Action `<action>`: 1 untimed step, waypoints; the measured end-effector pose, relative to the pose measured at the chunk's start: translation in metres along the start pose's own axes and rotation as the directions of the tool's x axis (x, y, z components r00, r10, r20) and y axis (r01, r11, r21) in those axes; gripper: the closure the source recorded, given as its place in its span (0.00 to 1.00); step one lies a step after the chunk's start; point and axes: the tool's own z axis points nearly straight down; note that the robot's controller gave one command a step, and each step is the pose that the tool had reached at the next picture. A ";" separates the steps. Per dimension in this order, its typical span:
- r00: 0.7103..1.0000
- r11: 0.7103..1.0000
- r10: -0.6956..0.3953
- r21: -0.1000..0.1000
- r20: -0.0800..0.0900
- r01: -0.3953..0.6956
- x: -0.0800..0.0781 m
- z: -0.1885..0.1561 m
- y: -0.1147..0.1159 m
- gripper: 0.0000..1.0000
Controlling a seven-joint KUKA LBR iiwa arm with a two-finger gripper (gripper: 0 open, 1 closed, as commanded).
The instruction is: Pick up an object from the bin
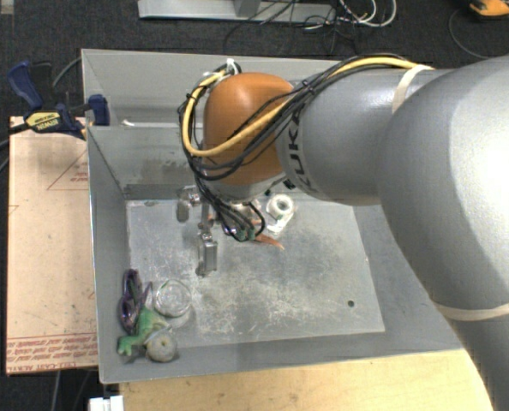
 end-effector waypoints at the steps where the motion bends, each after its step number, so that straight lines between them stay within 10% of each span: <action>1: 1.000 1.000 -0.003 0.000 -0.003 0.003 0.001 -0.025 -0.004 0.00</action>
Offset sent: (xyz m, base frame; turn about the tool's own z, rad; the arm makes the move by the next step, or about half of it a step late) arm -0.0021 -0.0263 0.0688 -0.1217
